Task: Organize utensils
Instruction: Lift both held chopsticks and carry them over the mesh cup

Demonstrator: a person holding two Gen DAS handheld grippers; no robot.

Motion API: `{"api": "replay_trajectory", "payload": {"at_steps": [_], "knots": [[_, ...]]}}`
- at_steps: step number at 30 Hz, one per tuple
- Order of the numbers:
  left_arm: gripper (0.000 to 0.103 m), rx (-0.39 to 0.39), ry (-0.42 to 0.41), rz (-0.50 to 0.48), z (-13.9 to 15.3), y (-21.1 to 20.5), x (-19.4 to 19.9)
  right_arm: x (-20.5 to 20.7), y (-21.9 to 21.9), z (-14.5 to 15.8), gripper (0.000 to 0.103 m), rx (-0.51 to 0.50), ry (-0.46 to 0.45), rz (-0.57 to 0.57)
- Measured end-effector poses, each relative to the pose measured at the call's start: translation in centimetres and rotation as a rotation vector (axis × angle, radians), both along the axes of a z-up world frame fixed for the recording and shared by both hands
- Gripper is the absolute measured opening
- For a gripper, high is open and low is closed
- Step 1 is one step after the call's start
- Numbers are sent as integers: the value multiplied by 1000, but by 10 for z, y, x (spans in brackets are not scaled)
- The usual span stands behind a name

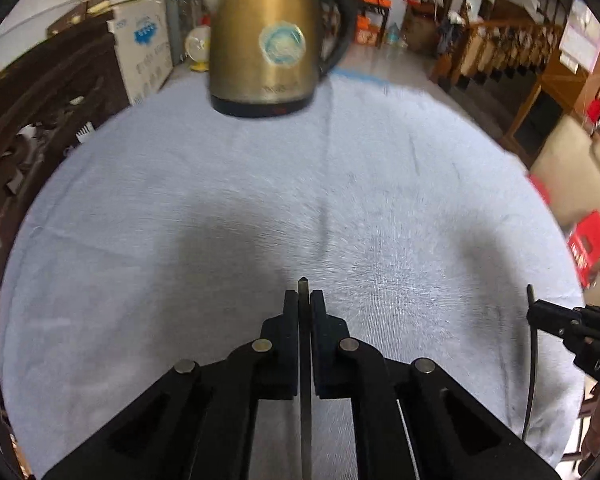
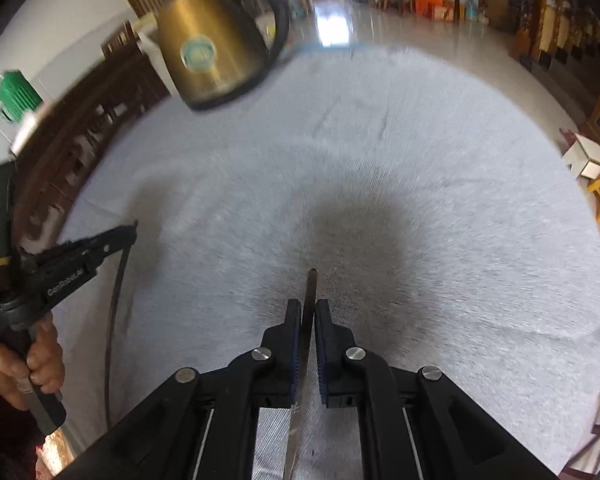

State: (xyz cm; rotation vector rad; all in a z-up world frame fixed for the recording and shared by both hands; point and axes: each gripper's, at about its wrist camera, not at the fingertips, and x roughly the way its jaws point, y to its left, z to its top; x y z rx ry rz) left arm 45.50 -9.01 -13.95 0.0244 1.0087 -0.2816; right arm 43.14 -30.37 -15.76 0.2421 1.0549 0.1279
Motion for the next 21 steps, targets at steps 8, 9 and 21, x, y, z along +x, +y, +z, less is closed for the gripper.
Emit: {"api": "replay_trajectory", "payload": {"at_steps": [8, 9, 21], "knots": [[5, -102, -161, 51, 74, 53, -73, -81, -13, 58, 7, 25, -239, -91], [5, -112, -196, 55, 86, 60, -89, -96, -12, 66, 7, 23, -274, -102], [5, -185, -367, 35, 145, 90, -194, -161, -12, 87, 10, 41, -286, -164]]}}
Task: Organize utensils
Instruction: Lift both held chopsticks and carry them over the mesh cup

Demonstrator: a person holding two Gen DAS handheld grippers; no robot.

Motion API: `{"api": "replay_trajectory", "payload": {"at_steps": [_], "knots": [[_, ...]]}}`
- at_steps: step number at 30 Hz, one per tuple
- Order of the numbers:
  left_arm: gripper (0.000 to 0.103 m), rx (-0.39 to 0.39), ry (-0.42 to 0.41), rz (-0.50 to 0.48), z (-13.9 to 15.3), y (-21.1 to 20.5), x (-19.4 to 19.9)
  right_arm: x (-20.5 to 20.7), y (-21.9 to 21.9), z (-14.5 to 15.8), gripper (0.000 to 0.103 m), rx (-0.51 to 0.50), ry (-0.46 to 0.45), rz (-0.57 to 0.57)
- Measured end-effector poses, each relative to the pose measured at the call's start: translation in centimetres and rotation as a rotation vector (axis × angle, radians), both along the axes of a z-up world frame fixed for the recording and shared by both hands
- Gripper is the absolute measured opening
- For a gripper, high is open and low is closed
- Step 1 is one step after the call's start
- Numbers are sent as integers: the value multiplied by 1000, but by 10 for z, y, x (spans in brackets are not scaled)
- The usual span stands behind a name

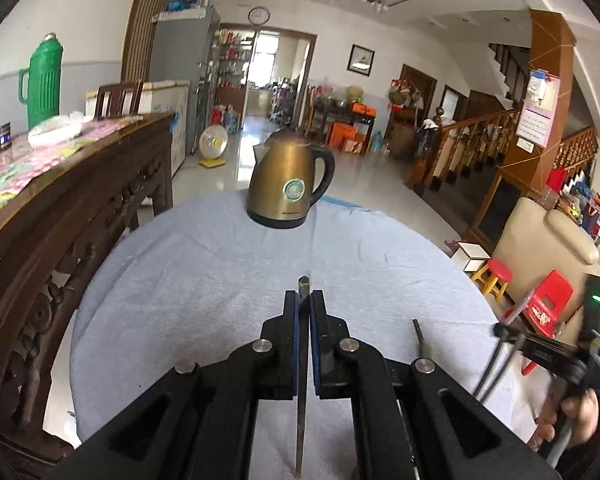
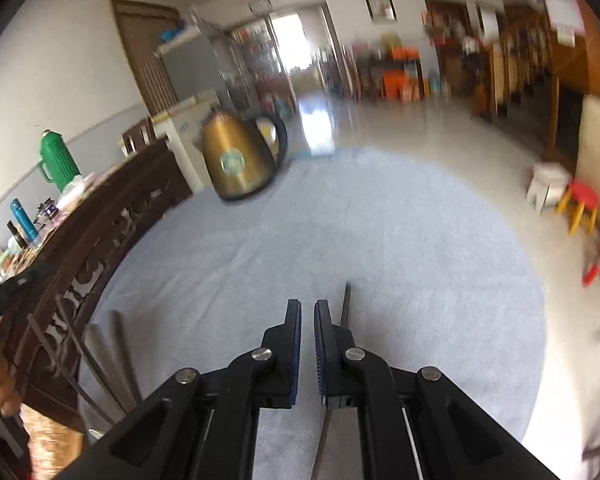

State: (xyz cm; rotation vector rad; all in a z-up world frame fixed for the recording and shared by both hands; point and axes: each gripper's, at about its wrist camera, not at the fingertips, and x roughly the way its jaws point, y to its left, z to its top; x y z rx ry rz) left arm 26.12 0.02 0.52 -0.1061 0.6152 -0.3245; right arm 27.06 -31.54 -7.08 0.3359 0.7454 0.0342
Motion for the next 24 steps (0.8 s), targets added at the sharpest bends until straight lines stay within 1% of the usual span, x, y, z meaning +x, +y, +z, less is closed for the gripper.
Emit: {"api": "replay_trajectory", "payload": {"at_steps": [1, 2, 3, 4, 5, 7, 8, 9, 10, 11, 12, 13, 15, 17, 19, 21, 24], "knots": [[5, -2, -7, -10, 1, -1, -4, 12, -5, -9, 12, 31, 66, 5], [5, -1, -10, -15, 1, -1, -6, 23, -9, -18, 22, 43, 96, 9], [5, 0, -11, -19, 1, -2, -8, 38, -13, -28, 37, 56, 145, 14], [5, -3, -12, -23, 0, -3, -8, 53, -18, -38, 44, 53, 200, 6], [5, -7, -13, -27, -1, -3, -8, 62, -20, -44, 52, 46, 228, -7], [5, -15, -8, -33, -4, -2, -8, 89, -23, -57, 52, 18, 265, -10], [5, -17, -4, -37, -5, -2, -6, 101, -22, -63, 51, 0, 290, -5], [5, -18, -1, -40, -7, -2, -5, 113, -20, -68, 49, -21, 326, -7], [5, -17, -3, -38, -9, -1, -4, 129, -17, -76, 44, -37, 369, -4], [5, -16, -7, -35, -10, -1, -4, 135, -20, -80, 38, -49, 381, -1], [5, -17, -9, -34, -10, 0, -4, 144, -17, -83, 38, -77, 401, -1], [5, -19, -9, -34, -10, 0, -5, 155, -13, -89, 37, -118, 441, -10], [5, -25, -10, -31, -10, 3, -5, 166, -9, -99, 30, -126, 483, -9], [5, -32, -9, -26, -10, 6, -5, 174, -4, -106, 27, -146, 520, -9], [5, -35, -7, -23, -10, 8, -5, 176, 3, -104, 22, -197, 504, -13], [5, -35, -6, -19, -11, 9, -6, 177, 7, -103, 7, -203, 496, -8], [5, -38, -5, -18, -10, 9, -9, 170, 10, -101, 7, -192, 478, -13]]}}
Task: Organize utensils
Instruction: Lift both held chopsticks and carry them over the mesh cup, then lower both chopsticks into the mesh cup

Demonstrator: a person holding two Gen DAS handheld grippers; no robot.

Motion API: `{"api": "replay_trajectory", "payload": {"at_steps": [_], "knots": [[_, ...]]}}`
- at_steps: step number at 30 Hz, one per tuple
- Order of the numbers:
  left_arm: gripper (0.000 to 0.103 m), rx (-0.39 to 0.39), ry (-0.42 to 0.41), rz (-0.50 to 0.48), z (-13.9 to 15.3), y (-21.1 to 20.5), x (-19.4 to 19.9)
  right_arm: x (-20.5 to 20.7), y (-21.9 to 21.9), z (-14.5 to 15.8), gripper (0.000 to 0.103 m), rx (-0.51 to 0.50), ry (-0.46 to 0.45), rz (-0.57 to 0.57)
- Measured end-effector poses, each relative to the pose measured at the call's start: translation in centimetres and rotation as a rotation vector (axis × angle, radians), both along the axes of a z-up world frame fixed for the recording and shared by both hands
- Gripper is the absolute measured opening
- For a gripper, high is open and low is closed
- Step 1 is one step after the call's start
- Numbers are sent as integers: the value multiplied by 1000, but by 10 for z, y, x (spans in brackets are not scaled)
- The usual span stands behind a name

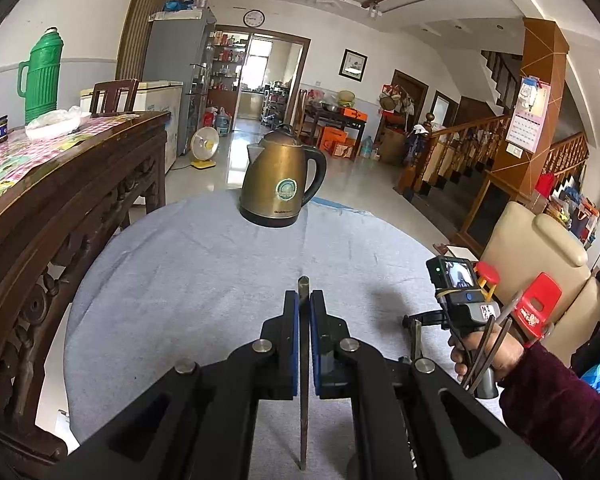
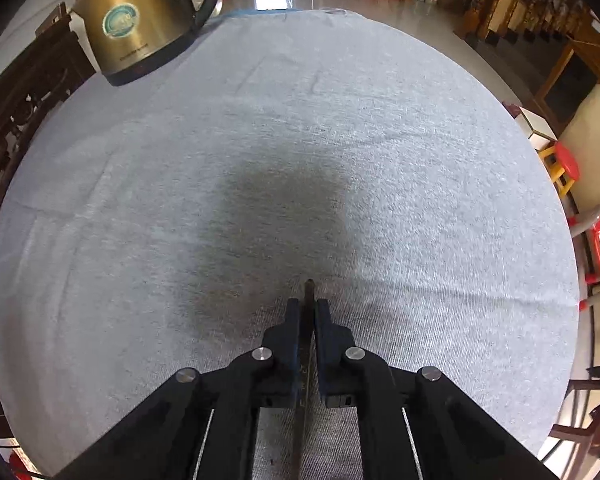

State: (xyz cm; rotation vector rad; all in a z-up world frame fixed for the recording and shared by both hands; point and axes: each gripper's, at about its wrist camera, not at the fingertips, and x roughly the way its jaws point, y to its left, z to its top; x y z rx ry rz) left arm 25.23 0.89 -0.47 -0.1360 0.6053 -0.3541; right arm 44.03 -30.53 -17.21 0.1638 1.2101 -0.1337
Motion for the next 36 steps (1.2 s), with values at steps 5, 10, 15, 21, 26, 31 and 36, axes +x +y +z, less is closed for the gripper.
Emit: {"api": "replay_trajectory", "payload": {"at_steps": [5, 10, 15, 21, 26, 31, 36], "knots": [[5, 12, -27, 17, 5, -1, -13, -45, -11, 26, 6, 56, -125, -37], [5, 6, -63, 36, 15, -1, -31, -107, -23, 78, 6, 86, -314, -51], [5, -18, -102, 45, 28, -1, -53, -160, -24, 124, 6, 102, -535, -61], [5, -44, -129, 52, 41, 1, -76, -222, -17, 157, 6, 152, -742, -88], [5, -63, -147, 54, 52, 3, -92, -267, -9, 172, 6, 181, -862, -126], [5, -70, -166, 49, 61, 1, -105, -301, -6, 194, 6, 150, -965, -156], [5, -64, -194, 48, 72, -1, -117, -325, -3, 217, 6, 140, -1026, -137]]}}
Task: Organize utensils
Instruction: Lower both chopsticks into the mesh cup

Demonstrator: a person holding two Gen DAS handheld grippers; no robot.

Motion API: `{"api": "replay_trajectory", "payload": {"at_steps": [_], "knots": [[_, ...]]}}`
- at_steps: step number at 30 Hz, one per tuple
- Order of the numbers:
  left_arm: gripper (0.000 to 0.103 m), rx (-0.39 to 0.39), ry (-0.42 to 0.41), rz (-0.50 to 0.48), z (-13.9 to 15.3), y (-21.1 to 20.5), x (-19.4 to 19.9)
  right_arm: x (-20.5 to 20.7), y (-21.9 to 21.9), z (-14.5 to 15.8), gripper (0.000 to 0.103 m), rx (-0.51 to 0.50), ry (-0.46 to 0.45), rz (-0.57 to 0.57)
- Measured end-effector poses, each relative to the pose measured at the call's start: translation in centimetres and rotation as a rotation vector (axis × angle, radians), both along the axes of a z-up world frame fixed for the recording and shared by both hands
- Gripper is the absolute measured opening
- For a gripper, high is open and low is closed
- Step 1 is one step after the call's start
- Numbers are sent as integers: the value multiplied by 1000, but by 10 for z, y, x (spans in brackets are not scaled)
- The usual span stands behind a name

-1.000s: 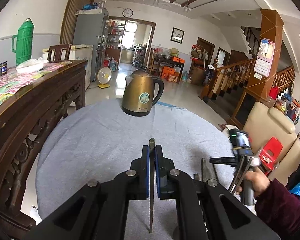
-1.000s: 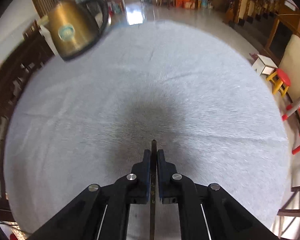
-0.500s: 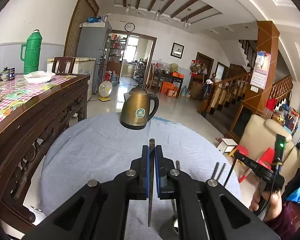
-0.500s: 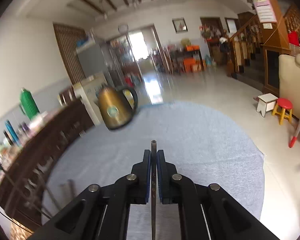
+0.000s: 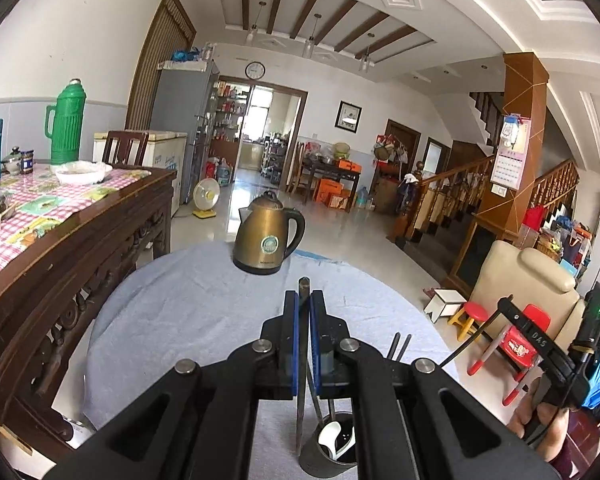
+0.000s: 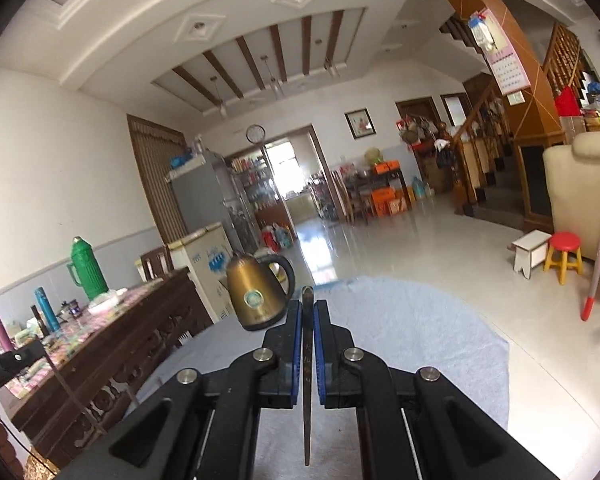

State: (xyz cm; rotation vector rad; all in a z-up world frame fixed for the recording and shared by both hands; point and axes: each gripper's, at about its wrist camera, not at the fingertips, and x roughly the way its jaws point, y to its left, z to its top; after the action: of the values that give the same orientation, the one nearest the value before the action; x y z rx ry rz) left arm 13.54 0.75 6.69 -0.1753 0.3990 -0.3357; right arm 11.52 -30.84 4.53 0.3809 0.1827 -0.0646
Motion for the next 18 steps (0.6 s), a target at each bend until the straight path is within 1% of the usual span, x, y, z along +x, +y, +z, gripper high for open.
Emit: {"api": "replay_trajectory", "payload": {"at_steps": [4, 11, 18], "knots": [[5, -24, -18, -10, 10, 2, -8, -16, 5, 19, 6, -3, -35, 27], [5, -46, -50, -46, 25, -2, -16, -44, 20, 49, 6, -19, -128, 78], [5, -58, -56, -62, 26, -8, -20, -64, 39, 68, 6, -27, -193, 146]]}}
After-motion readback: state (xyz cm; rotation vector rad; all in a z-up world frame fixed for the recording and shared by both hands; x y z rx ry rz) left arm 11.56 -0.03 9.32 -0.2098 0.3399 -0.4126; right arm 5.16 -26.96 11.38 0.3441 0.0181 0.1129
